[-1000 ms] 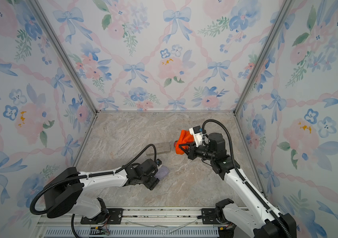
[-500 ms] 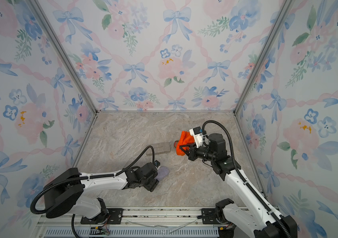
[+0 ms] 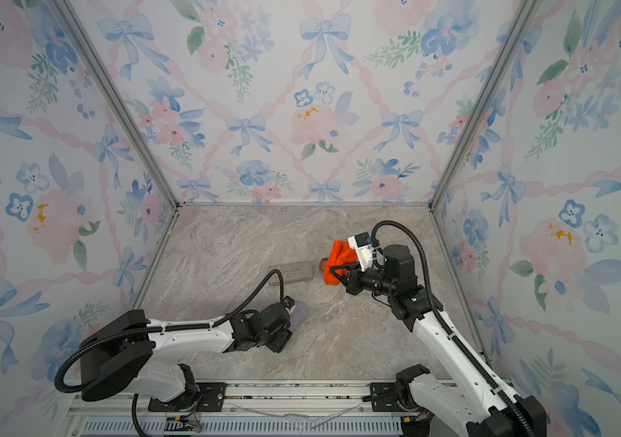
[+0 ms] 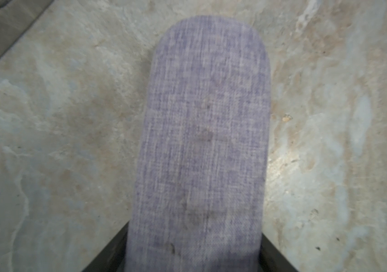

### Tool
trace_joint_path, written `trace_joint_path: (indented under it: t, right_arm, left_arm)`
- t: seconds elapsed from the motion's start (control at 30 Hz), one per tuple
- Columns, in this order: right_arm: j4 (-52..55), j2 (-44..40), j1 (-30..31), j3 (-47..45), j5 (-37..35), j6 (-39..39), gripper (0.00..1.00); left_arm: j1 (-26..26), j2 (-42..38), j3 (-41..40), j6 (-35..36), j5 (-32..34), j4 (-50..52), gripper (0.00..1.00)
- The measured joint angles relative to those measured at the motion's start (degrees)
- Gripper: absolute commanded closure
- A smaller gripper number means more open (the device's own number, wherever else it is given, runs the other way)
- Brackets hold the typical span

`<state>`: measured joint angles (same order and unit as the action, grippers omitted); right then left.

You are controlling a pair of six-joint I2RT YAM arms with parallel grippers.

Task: Wipe the eyeglass case
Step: Pick up the eyeglass case from the center of the board.

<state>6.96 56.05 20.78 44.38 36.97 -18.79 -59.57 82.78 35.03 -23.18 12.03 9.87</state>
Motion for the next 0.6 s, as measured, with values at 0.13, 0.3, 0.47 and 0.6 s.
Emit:
trace_joint_path:
  t: [0.13, 0.3, 0.47, 0.6]
  right_arm:
    - [0.02, 0.00, 0.02, 0.00, 0.00, -0.02, 1.00]
    - [0.00, 0.00, 0.00, 0.00, 0.00, -0.04, 1.00]
    - [0.59, 0.00, 0.02, 0.02, 0.00, -0.09, 1.00]
    - [3.89, -0.26, 0.00, 0.35, -0.22, -0.02, 1.00]
  left_arm:
    - [-0.39, 0.17, 0.00, 0.09, 0.61, -0.57, 0.50]
    - [-0.42, 0.09, 0.00, 0.24, 0.28, -0.57, 0.69]
    - [-0.42, -1.84, -0.04, 0.50, -0.52, -0.37, 0.69]
    - [-0.44, -2.80, 0.42, 1.51, -1.60, -0.39, 0.67]
